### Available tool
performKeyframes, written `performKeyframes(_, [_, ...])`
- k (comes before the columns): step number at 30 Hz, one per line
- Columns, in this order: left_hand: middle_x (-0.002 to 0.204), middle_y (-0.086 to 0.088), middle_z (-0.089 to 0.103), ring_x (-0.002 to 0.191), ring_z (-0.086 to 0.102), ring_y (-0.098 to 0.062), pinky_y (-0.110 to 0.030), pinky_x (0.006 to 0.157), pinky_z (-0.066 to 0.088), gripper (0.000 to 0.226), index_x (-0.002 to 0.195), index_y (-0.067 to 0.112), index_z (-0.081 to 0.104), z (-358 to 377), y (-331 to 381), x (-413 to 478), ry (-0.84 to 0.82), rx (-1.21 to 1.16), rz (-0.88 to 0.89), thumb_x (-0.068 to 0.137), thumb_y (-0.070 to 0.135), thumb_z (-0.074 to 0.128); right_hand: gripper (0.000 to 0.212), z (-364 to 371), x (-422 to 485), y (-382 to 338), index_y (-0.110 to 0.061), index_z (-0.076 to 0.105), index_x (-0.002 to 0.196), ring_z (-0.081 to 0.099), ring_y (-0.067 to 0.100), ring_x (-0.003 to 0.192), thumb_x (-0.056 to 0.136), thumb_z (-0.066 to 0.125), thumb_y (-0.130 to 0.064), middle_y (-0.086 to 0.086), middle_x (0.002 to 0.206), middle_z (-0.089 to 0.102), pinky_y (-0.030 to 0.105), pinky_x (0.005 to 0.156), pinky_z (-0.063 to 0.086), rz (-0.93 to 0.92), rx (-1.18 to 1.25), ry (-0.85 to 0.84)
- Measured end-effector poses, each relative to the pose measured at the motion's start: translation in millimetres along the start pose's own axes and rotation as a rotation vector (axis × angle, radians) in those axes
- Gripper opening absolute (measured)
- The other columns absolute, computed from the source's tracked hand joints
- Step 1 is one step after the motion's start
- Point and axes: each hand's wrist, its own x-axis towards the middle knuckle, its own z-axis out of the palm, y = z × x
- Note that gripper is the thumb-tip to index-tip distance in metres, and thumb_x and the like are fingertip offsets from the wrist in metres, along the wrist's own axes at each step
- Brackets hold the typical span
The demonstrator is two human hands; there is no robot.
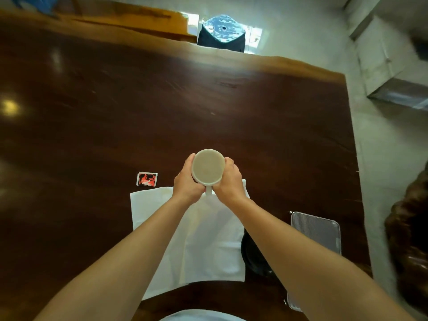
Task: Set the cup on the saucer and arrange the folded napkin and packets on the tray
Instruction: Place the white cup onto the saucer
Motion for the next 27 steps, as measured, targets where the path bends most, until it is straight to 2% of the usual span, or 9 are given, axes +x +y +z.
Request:
performKeyframes(3, [0.136, -0.001, 0.056, 0.124, 0.053, -0.023, -0.040, 0.099, 0.049, 0.101, 0.154, 0.032, 0.029, -0.3, 5.3, -23.4, -0.012, 0.016, 0.038, 0.073, 0.004, 0.083, 0.061, -13.7, -24.0, -0.8, -0.014, 0.048, 0.127, 0.055, 0.020, 0.099, 0.076, 0.082, -0.015, 0.006, 0.118, 0.053, 0.033, 0.081, 0.050, -0.010, 0.016, 0.014])
performKeyframes(7, [0.118, 0.007, 0.055, 0.108, 0.051, -0.016, -0.032, 0.085, 0.046, 0.092, 0.146, 0.030, 0.038, 8.3, 10.1, -59.3, -0.058, 0.021, 0.114, 0.072, 0.000, 0.082, 0.062, -27.8, -57.8, 11.8, -0.015, 0.049, 0.124, 0.059, 0.022, 0.103, 0.073, 0.084, -0.018, 0.006, 0.116, 0.056, 0.042, 0.086, 0.057, -0.014, 0.019, 0.054])
performKeyframes(10, [0.108, 0.011, 0.052, 0.103, 0.053, -0.018, -0.033, 0.080, 0.047, 0.082, 0.139, 0.028, 0.043, 21.4, 13.0, -84.2, -0.093, 0.035, 0.141, 0.073, -0.001, 0.081, 0.060, -38.8, -80.0, 29.8, -0.018, 0.050, 0.125, 0.059, 0.018, 0.100, 0.075, 0.084, -0.020, 0.004, 0.116, 0.055, 0.035, 0.083, 0.057, 0.015, 0.042, 0.067])
performKeyframes(12, [0.107, 0.009, 0.053, 0.103, 0.055, -0.020, -0.036, 0.083, 0.051, 0.079, 0.137, 0.029, 0.044, 33.9, 12.7, -98.0, -0.124, 0.055, 0.146, 0.073, 0.000, 0.080, 0.058, -45.9, -92.9, 44.9, -0.018, 0.049, 0.127, 0.057, 0.015, 0.098, 0.079, 0.081, -0.022, 0.003, 0.116, 0.055, 0.030, 0.079, 0.053, 0.037, 0.059, 0.067])
performKeyframes(14, [0.107, 0.009, 0.057, 0.101, 0.057, -0.017, -0.036, 0.084, 0.052, 0.075, 0.128, 0.037, 0.045, 49.1, 8.8, -107.8, -0.152, 0.055, 0.158, 0.072, 0.004, 0.082, 0.055, -52.3, -104.9, 61.1, -0.017, 0.050, 0.126, 0.057, 0.014, 0.096, 0.080, 0.079, -0.022, 0.003, 0.115, 0.055, 0.027, 0.075, 0.048, 0.072, 0.065, 0.071])
performKeyframes(16, [0.110, 0.011, 0.058, 0.103, 0.057, -0.016, -0.034, 0.086, 0.052, 0.080, 0.131, 0.041, 0.045, 66.2, 5.1, -117.5, -0.180, 0.049, 0.154, 0.071, 0.004, 0.082, 0.052, -58.0, -116.4, 79.6, -0.018, 0.051, 0.123, 0.058, 0.015, 0.094, 0.079, 0.079, -0.021, 0.003, 0.113, 0.056, 0.027, 0.073, 0.048, 0.111, 0.056, 0.074])
performKeyframes(19, [0.113, 0.008, 0.058, 0.107, 0.057, -0.018, -0.037, 0.090, 0.051, 0.080, 0.137, 0.033, 0.045, 90.7, 1.4, -132.5, -0.227, 0.079, 0.117, 0.071, 0.006, 0.081, 0.050, -65.4, -132.0, 109.3, -0.018, 0.050, 0.122, 0.058, 0.016, 0.095, 0.080, 0.077, -0.023, 0.004, 0.114, 0.056, 0.029, 0.073, 0.048, 0.161, 0.029, 0.081])
performKeyframes(23, [0.108, 0.010, 0.056, 0.109, 0.056, -0.022, -0.041, 0.095, 0.050, 0.080, 0.138, 0.033, 0.044, 121.7, 0.5, -148.8, -0.266, 0.137, 0.095, 0.071, 0.006, 0.079, 0.051, -73.7, -148.6, 143.1, -0.018, 0.049, 0.123, 0.055, 0.017, 0.093, 0.080, 0.075, -0.025, 0.004, 0.115, 0.056, 0.030, 0.074, 0.045, 0.224, 0.002, 0.099])
performKeyframes(27, [0.111, 0.008, 0.056, 0.108, 0.056, -0.020, -0.035, 0.090, 0.049, 0.079, 0.140, 0.028, 0.043, 146.5, -1.3, -161.7, -0.300, 0.200, 0.069, 0.073, 0.005, 0.078, 0.051, -78.6, -158.8, 168.7, -0.021, 0.051, 0.118, 0.060, 0.017, 0.092, 0.076, 0.079, -0.025, 0.002, 0.111, 0.058, 0.036, 0.076, 0.056, 0.261, 0.016, 0.094])
